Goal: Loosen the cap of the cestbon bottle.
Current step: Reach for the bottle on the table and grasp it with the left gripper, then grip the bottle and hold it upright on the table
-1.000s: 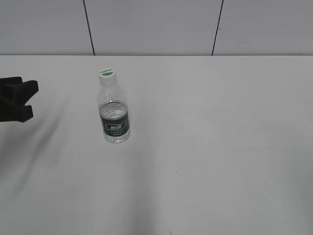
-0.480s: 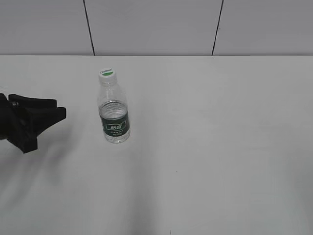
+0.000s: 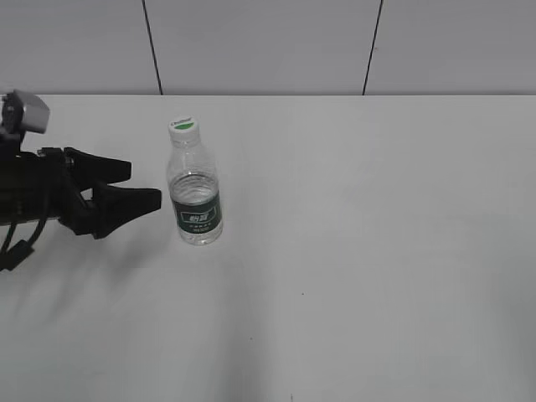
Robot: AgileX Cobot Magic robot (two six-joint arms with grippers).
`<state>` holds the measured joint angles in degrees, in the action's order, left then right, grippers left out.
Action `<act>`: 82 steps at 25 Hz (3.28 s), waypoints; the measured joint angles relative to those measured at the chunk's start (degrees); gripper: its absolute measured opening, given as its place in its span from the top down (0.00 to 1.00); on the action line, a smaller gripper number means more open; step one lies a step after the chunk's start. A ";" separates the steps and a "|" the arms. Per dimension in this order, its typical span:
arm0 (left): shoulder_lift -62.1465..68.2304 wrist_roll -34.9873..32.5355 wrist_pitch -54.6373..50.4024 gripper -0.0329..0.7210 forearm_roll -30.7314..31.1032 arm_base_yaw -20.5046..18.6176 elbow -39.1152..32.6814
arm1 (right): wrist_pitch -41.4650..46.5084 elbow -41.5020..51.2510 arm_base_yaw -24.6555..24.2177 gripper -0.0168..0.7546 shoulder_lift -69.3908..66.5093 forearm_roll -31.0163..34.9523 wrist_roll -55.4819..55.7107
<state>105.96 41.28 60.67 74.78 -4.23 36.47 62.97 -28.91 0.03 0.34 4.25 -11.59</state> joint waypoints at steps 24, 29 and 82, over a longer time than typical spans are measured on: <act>20.41 0.26 2.25 0.20 7.43 11.06 20.90 | 0.00 0.00 0.00 0.31 0.00 0.00 0.00; 20.69 0.26 2.37 0.23 7.53 11.25 21.28 | 0.00 0.00 0.00 0.31 0.00 0.00 0.00; 28.10 -0.14 -4.48 0.46 -2.98 28.41 36.10 | 0.00 0.00 0.00 0.31 0.00 0.00 0.00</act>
<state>134.06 41.14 56.19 71.80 24.18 72.57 62.97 -28.91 0.03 0.34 4.25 -11.59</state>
